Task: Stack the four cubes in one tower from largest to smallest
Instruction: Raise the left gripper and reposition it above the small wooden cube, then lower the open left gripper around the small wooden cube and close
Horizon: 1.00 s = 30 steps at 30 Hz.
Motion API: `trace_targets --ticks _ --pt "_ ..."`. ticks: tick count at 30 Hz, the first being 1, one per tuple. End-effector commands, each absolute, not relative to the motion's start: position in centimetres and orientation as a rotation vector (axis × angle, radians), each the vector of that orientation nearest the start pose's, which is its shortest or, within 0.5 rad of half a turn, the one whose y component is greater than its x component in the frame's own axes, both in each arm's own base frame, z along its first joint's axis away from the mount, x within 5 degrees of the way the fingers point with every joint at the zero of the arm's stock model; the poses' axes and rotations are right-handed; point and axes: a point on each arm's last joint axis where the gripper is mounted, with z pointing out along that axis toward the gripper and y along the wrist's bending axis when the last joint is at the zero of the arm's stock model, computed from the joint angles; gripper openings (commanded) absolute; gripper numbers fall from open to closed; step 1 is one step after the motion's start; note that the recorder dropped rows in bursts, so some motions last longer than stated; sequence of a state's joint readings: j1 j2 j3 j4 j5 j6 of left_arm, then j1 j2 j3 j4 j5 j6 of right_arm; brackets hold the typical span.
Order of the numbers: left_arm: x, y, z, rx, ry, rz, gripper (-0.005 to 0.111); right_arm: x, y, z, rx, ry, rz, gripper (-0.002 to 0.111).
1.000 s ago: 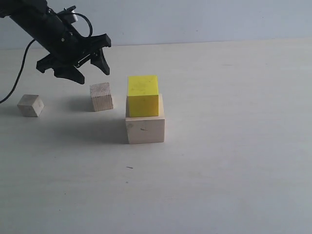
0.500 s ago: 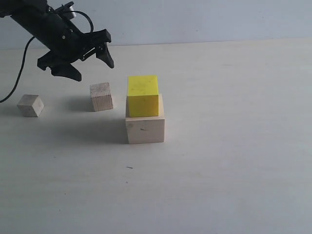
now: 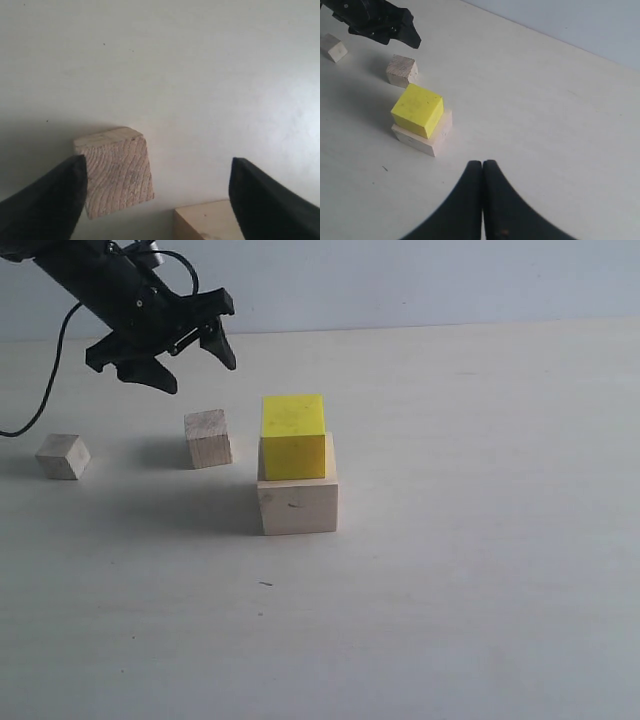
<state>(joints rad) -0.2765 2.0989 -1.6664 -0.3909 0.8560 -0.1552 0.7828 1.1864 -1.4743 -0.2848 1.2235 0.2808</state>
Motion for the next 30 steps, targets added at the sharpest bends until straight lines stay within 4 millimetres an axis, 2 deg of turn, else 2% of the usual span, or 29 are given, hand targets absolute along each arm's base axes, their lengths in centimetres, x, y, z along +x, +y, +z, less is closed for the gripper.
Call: trace_targets --ticks 1,6,12,19,30 --pt "43.2 -15.1 20.0 -0.139 2.825 -0.564 0.075 16.8 13.5 44.6 -0.599 2.301 0.153 0.000" --pt "43.1 -14.8 18.0 -0.155 2.919 -0.501 0.075 16.8 13.5 44.6 -0.600 2.303 0.160 0.000" --pt "43.1 -15.1 17.7 -0.163 2.924 -0.505 0.075 16.8 13.5 44.6 -0.602 2.302 0.158 0.000" --pt "42.8 -16.3 16.6 -0.128 2.946 -0.490 0.075 16.8 13.5 44.6 -0.602 2.302 0.158 0.000" --pt "43.1 -16.1 15.2 -0.126 2.967 -0.443 0.075 16.8 13.5 44.6 -0.602 2.302 0.158 0.000"
